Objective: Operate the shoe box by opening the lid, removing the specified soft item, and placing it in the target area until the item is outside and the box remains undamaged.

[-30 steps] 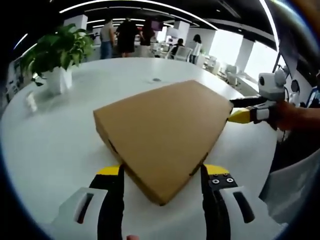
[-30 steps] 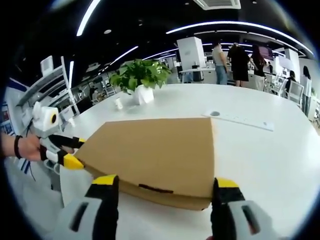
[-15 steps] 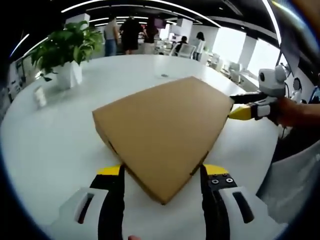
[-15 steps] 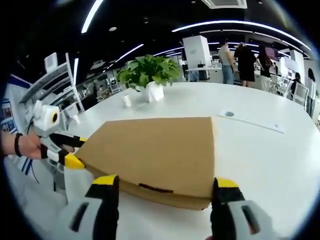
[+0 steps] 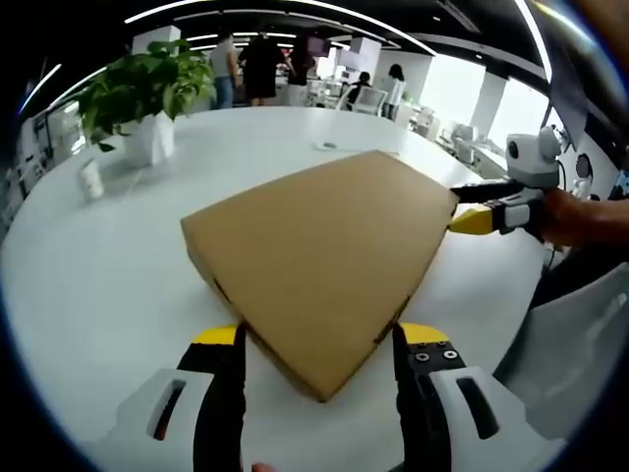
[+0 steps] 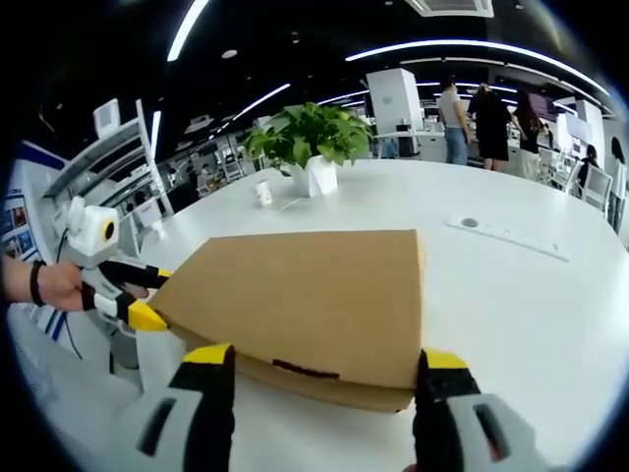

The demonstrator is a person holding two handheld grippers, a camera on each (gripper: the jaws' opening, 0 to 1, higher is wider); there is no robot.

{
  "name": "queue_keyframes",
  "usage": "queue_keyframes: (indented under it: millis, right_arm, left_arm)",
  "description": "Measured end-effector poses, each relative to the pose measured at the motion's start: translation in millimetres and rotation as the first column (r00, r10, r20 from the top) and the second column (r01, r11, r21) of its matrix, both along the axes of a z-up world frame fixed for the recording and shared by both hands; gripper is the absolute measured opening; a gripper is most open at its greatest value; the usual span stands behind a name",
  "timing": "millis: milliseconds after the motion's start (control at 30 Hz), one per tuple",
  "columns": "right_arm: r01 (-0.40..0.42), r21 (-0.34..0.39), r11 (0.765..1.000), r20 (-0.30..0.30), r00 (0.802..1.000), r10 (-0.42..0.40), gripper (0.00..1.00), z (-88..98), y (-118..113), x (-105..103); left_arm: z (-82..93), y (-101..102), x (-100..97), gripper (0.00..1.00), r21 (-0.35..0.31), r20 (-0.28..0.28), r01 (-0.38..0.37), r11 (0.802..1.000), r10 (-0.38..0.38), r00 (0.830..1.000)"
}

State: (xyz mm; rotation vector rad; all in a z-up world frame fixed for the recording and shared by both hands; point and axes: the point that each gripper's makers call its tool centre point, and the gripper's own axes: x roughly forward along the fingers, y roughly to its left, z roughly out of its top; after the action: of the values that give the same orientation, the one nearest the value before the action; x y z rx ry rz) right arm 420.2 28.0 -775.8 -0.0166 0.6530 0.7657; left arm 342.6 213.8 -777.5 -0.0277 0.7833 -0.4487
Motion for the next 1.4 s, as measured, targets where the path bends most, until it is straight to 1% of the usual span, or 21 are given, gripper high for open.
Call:
queue_keyframes:
  millis: [267, 400, 467, 533, 633, 667, 767, 900, 967, 1200, 1400]
  right_arm:
    - [-0.010, -0.004, 1.000, -0.004, 1.000, 0.010, 0.73, -0.2, 7, -12]
    - [-0.014, -0.003, 1.000, -0.001, 1.000, 0.014, 0.73, -0.3, 7, -15]
    - [-0.024, -0.005, 1.000, 0.001, 1.000, 0.024, 0.73, -0.2, 7, -15]
    - [-0.059, -0.033, 0.998, 0.012, 0.998, 0.059, 0.73, -1.7, 6, -16]
    - [-0.079, -0.010, 0.997, 0.002, 0.997, 0.079, 0.77, -0.2, 8, -20]
    - [-0.082, -0.012, 0.997, 0.004, 0.997, 0.082, 0.77, -0.3, 8, -20]
    - [-0.094, -0.049, 0.994, 0.021, 0.995, 0.095, 0.72, -2.9, 4, -18]
    - [-0.088, -0.071, 0.994, 0.034, 0.995, 0.091, 0.68, -4.6, 3, -16]
    - [-0.085, -0.100, 0.991, 0.049, 0.995, 0.090, 0.65, -6.2, 0, -14]
    - [-0.082, -0.101, 0.991, 0.047, 0.995, 0.087, 0.64, -6.0, 1, -14]
    - [-0.078, -0.101, 0.992, 0.047, 0.995, 0.083, 0.64, -3.4, 1, -15]
  left_arm:
    - [0.2, 6, -13.3, 0.61, -0.002, 0.000, -0.004, 1.000, 0.004, 1.000]
    - [0.7, 7, -17.7, 0.61, -0.005, 0.002, -0.004, 1.000, 0.004, 1.000]
    - [0.8, 7, -18.1, 0.61, -0.007, 0.003, -0.004, 1.000, 0.004, 1.000]
    - [1.2, 7, -18.4, 0.61, -0.011, 0.008, -0.010, 1.000, 0.010, 1.000]
    - [1.4, 8, -18.8, 0.61, -0.014, 0.019, -0.023, 1.000, 0.023, 1.000]
    - [1.6, 8, -18.9, 0.61, -0.017, 0.022, -0.027, 0.999, 0.028, 0.999]
    - [1.8, 8, -18.8, 0.61, -0.018, 0.025, -0.032, 0.999, 0.032, 0.999]
    - [2.1, 9, -18.9, 0.60, -0.018, 0.029, -0.034, 0.999, 0.034, 0.999]
    - [2.1, 9, -18.8, 0.60, -0.018, 0.031, -0.035, 0.999, 0.036, 0.999]
    - [1.5, 9, -17.6, 0.59, -0.017, 0.026, -0.044, 0.999, 0.045, 0.999]
    - [4.2, 9, -19.0, 0.57, -0.034, 0.031, -0.056, 0.998, 0.057, 0.998]
